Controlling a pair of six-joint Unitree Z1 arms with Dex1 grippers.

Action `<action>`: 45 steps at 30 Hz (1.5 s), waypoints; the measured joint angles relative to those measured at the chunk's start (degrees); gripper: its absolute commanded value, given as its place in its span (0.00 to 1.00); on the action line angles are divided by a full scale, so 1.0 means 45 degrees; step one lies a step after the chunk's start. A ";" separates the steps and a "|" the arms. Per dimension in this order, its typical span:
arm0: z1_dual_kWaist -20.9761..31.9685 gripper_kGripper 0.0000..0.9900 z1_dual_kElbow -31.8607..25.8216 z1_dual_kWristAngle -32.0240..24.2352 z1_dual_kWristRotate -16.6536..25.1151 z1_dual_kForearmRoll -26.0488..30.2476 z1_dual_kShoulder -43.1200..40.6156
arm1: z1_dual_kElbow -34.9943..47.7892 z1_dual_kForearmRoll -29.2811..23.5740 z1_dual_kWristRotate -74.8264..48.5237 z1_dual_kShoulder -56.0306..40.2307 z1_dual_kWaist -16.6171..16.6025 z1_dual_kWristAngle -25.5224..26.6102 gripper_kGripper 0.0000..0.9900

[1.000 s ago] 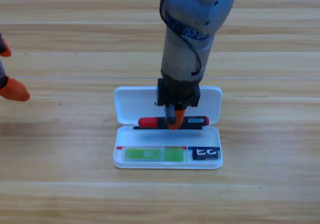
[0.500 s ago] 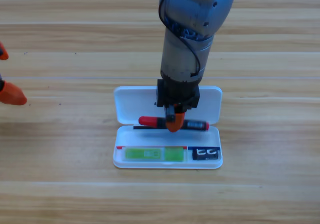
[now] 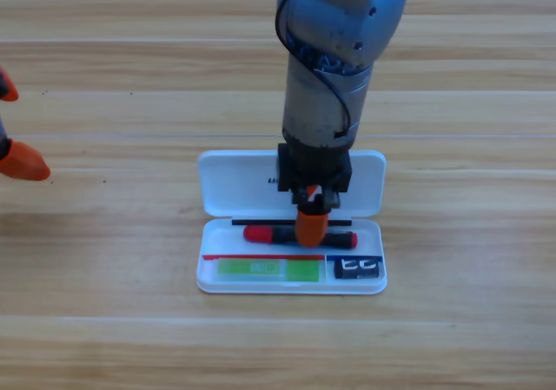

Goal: Clean up eraser and pencils

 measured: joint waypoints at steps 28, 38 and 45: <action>0.0018 0.11 -0.1623 -0.1234 0.0241 -0.3105 0.3942 | 0.9609 -0.5181 0.3895 -1.1653 -0.0586 0.4826 1.00; 0.0033 0.00 -0.1393 -0.1536 0.0432 -0.4517 0.4823 | 1.0848 -0.6482 0.4220 -1.3264 -0.0718 0.4779 1.00; 0.0013 0.00 -0.1381 -0.1830 0.0577 -0.4564 0.5234 | 1.0919 -0.6482 0.4119 -1.3264 -0.0732 0.5340 1.00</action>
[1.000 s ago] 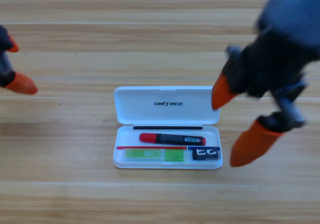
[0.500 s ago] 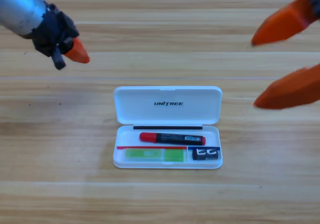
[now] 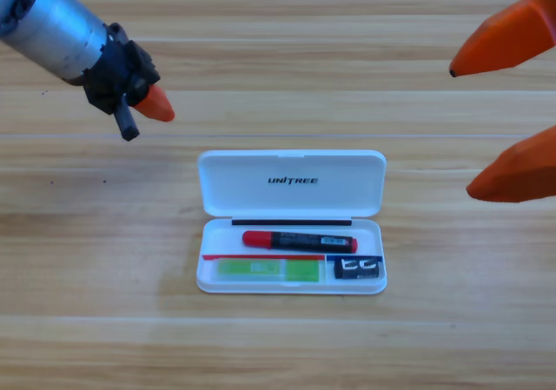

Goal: Clean up eraser and pencils

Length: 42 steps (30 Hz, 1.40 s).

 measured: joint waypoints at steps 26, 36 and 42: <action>-0.0020 0.00 -0.0630 -0.2248 0.0002 -0.0368 0.1096 | 0.0000 0.0001 -0.0373 0.0262 0.0000 0.0647 1.00; -0.0091 0.00 -0.0630 -0.2375 -0.0001 -0.0506 0.1274 | 0.0000 0.0014 -0.0373 0.0262 0.0001 0.0708 1.00; -0.0316 0.00 -0.0629 -0.2375 -0.0077 -0.0562 0.1275 | 0.0000 0.0014 -0.0373 0.0262 0.0001 0.0708 1.00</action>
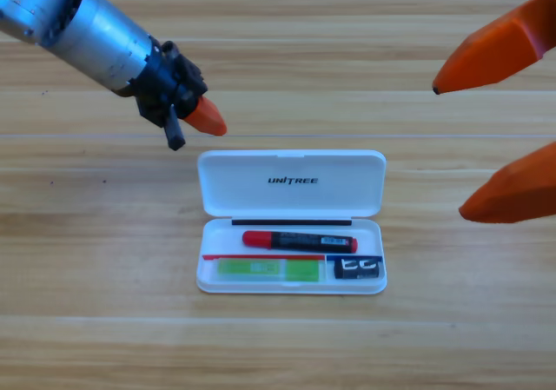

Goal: Clean up eraser and pencils

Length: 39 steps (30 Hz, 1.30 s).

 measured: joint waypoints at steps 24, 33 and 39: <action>-0.0720 0.00 0.0680 0.0001 -0.0005 -0.0177 0.0000 | 0.0000 0.0000 0.0000 0.0000 0.0020 0.0001 1.00; -0.1095 0.00 0.0701 0.0001 -0.0039 -0.0177 0.0000 | 0.0000 0.0000 0.0000 0.0040 0.0062 0.0002 1.00; -0.1293 0.00 0.0937 0.0002 -0.0086 -0.0177 -0.0001 | 0.0000 0.0000 0.0000 0.0045 0.0109 0.0002 1.00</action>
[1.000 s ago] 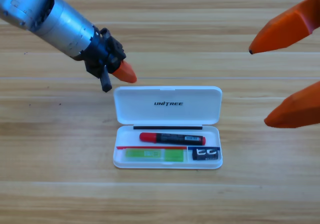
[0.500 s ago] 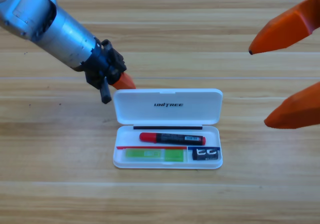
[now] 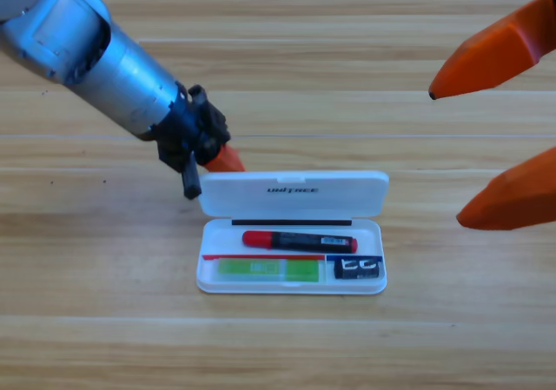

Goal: Clean up eraser and pencils

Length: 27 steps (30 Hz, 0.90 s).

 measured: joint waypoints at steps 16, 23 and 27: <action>-0.0844 0.00 0.0631 0.0029 -0.0196 0.0014 -0.0485 | 0.0000 0.0000 0.0000 0.0000 0.0054 0.0001 1.00; -0.1356 0.00 0.0646 0.0209 -0.0195 0.0054 -0.0627 | 0.0000 0.0001 0.0000 0.0000 0.0087 0.0037 1.00; -0.1650 0.00 0.0703 0.0275 -0.0171 0.0067 -0.0740 | 0.0000 0.0001 0.0000 0.0001 0.0089 0.0083 1.00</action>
